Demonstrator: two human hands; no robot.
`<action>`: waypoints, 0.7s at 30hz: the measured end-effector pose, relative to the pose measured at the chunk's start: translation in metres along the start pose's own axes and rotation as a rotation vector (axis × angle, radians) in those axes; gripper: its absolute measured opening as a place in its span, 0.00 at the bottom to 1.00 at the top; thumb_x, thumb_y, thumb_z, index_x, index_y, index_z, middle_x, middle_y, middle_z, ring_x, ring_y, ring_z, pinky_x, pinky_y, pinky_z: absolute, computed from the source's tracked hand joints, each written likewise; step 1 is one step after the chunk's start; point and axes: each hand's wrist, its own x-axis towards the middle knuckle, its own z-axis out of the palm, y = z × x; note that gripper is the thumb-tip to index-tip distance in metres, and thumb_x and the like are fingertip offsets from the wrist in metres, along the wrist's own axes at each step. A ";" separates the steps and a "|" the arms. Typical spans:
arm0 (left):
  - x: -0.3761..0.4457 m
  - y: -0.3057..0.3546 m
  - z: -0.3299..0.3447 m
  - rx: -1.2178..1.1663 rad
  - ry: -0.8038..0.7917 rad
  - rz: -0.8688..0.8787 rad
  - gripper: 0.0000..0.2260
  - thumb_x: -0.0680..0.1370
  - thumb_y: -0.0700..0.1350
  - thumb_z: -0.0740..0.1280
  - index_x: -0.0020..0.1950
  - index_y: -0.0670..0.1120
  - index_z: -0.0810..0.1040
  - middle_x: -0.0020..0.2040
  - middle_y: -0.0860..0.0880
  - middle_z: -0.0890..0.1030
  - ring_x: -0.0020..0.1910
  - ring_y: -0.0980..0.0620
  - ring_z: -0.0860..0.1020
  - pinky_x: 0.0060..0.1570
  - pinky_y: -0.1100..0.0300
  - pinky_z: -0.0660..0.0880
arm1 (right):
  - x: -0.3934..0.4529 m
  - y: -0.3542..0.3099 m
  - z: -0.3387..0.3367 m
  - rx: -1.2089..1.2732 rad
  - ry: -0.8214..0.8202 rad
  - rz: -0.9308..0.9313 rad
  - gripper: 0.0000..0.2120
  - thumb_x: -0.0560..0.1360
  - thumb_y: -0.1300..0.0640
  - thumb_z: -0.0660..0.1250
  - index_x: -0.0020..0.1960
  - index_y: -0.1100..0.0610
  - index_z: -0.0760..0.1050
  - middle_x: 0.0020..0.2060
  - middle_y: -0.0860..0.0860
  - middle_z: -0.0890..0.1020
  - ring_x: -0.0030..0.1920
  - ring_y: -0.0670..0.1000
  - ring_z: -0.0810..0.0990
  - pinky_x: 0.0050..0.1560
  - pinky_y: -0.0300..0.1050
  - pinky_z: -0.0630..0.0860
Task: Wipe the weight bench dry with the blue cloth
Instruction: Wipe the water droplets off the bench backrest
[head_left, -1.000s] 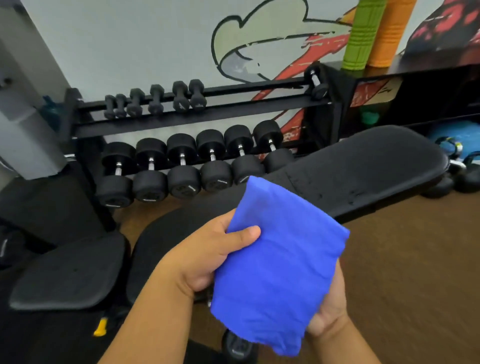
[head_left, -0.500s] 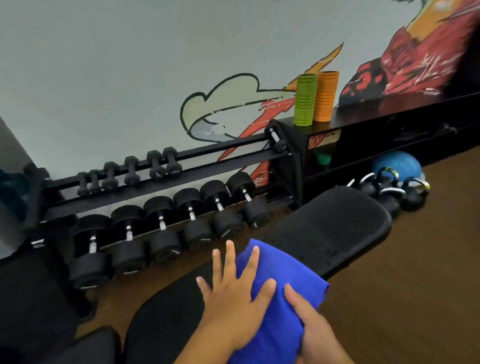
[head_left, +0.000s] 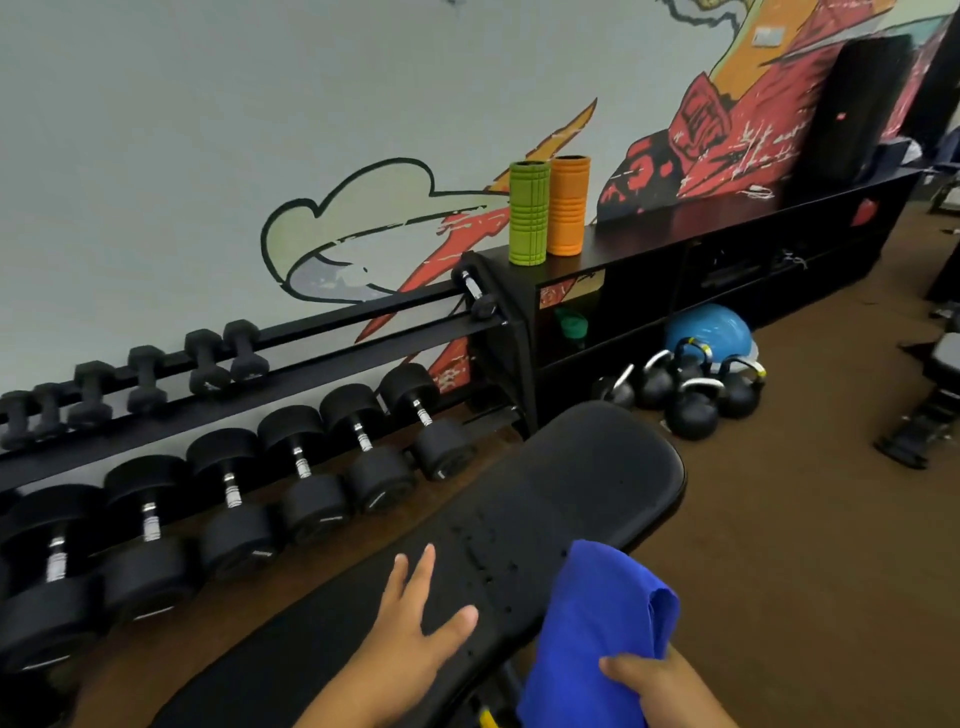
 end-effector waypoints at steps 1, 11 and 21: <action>0.010 0.000 0.004 -0.018 -0.003 -0.014 0.38 0.76 0.60 0.64 0.77 0.61 0.43 0.77 0.57 0.36 0.78 0.53 0.47 0.74 0.54 0.53 | 0.008 -0.011 -0.011 -0.046 -0.001 -0.003 0.55 0.47 0.67 0.78 0.72 0.61 0.63 0.57 0.60 0.75 0.54 0.63 0.76 0.48 0.54 0.71; 0.144 0.007 0.063 0.072 -0.084 -0.085 0.25 0.81 0.44 0.62 0.76 0.54 0.59 0.79 0.51 0.51 0.77 0.53 0.53 0.73 0.60 0.53 | 0.092 -0.104 -0.093 -0.411 0.098 -0.404 0.31 0.77 0.73 0.56 0.71 0.44 0.66 0.60 0.43 0.77 0.56 0.46 0.76 0.51 0.39 0.73; 0.249 0.050 0.083 0.151 -0.040 -0.035 0.26 0.82 0.44 0.59 0.78 0.56 0.54 0.79 0.52 0.44 0.78 0.50 0.49 0.75 0.56 0.52 | 0.148 -0.163 -0.082 -0.701 0.052 -0.619 0.39 0.76 0.69 0.54 0.69 0.26 0.57 0.56 0.27 0.72 0.64 0.52 0.74 0.61 0.46 0.72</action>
